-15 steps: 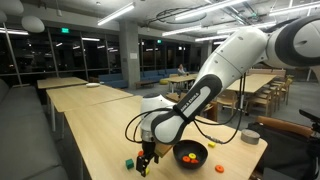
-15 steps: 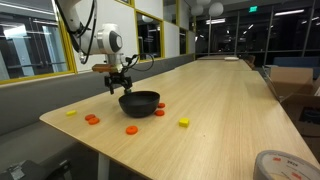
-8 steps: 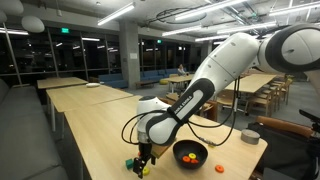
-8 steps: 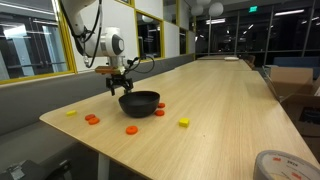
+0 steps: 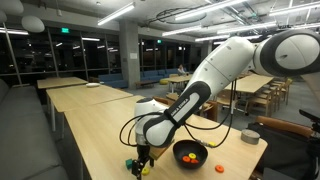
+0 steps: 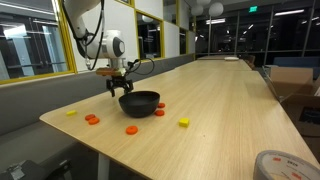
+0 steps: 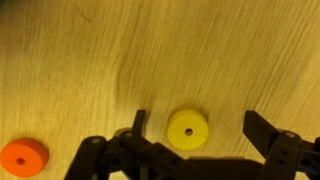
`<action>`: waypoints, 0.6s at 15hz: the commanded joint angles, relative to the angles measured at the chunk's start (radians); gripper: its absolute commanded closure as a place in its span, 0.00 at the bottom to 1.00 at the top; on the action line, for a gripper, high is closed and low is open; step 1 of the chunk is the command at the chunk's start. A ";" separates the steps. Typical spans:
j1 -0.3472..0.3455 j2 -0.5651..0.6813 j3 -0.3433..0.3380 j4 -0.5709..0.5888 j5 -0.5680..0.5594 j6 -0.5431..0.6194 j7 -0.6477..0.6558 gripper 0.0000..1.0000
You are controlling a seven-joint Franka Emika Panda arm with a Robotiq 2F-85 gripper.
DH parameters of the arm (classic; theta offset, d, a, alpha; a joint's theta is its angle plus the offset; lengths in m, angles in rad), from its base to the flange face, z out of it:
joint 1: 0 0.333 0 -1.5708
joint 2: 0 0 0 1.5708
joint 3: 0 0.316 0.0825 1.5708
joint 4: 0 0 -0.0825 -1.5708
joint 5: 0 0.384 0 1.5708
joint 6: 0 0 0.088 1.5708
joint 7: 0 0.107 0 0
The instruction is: Put some of the discs on the table in the bowl
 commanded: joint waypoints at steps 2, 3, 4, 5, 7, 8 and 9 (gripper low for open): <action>0.015 0.016 -0.015 0.041 0.025 -0.025 -0.026 0.00; 0.018 0.013 -0.018 0.038 0.019 -0.022 -0.025 0.25; 0.019 0.012 -0.020 0.037 0.016 -0.020 -0.024 0.26; 0.023 0.010 -0.024 0.035 0.011 -0.016 -0.019 0.34; 0.026 0.009 -0.028 0.037 0.009 -0.015 -0.017 0.49; 0.027 0.009 -0.030 0.038 0.008 -0.015 -0.016 0.58; 0.030 0.007 -0.032 0.038 0.006 -0.014 -0.014 0.65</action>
